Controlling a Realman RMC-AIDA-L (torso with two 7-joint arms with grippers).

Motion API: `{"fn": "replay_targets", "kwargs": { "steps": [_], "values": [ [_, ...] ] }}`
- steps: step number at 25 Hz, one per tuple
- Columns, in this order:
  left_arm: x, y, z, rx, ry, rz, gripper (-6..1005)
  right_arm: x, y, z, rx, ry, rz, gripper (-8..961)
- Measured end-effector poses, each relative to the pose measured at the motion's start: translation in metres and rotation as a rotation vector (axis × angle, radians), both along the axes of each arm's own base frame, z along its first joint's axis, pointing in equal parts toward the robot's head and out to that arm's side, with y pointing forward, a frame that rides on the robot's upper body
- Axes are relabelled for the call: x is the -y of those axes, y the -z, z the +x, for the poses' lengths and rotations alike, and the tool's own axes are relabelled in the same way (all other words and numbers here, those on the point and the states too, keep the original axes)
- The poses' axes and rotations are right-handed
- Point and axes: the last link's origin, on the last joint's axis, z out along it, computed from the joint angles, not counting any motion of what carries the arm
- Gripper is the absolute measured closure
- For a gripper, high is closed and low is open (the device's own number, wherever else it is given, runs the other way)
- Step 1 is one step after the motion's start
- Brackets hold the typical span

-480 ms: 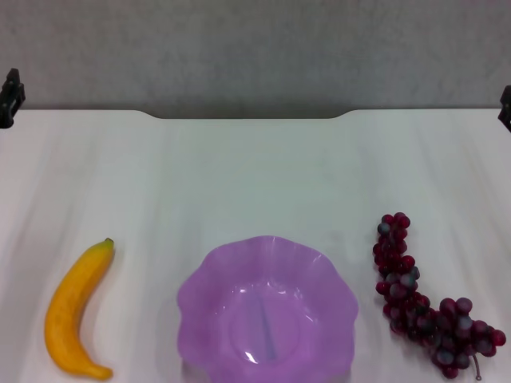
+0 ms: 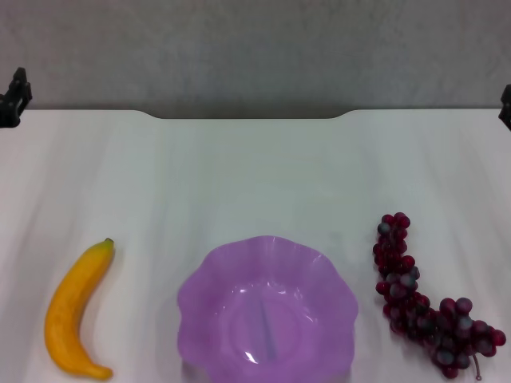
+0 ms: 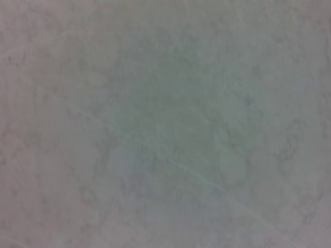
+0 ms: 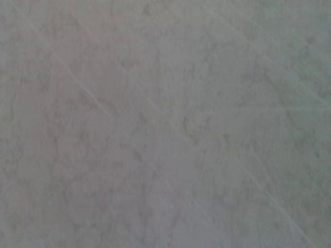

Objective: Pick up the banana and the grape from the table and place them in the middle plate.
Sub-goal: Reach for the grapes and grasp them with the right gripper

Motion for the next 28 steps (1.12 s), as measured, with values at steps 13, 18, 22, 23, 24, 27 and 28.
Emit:
{"fn": "replay_targets", "kwargs": {
  "steps": [13, 18, 22, 23, 24, 27, 28],
  "values": [
    [-0.001, -0.009, 0.024, 0.021, -0.094, -0.124, 314, 0.0, -0.015, -0.011, -0.046, 0.127, -0.064, 194],
    [0.002, -0.018, 0.038, 0.025, -0.179, -0.195, 315, 0.0, -0.025, -0.02, -0.045, 0.22, -0.124, 196],
    [0.001, -0.025, 0.044, 0.032, -0.248, -0.247, 316, -0.002, -0.03, -0.025, -0.032, 0.333, -0.21, 198],
    [0.0, -0.027, 0.047, 0.029, -0.307, -0.295, 316, -0.002, -0.031, -0.026, -0.03, 0.351, -0.223, 198],
    [0.0, -0.027, 0.047, 0.027, -0.32, -0.307, 316, -0.003, -0.031, -0.027, -0.027, 0.368, -0.239, 199],
    [-0.002, -0.029, 0.046, 0.03, -0.369, -0.34, 319, -0.006, -0.027, -0.03, -0.019, 0.422, -0.297, 200],
    [-0.002, -0.03, 0.045, 0.032, -0.383, -0.345, 320, -0.007, -0.025, -0.031, -0.014, 0.442, -0.32, 201]
  ]
}}
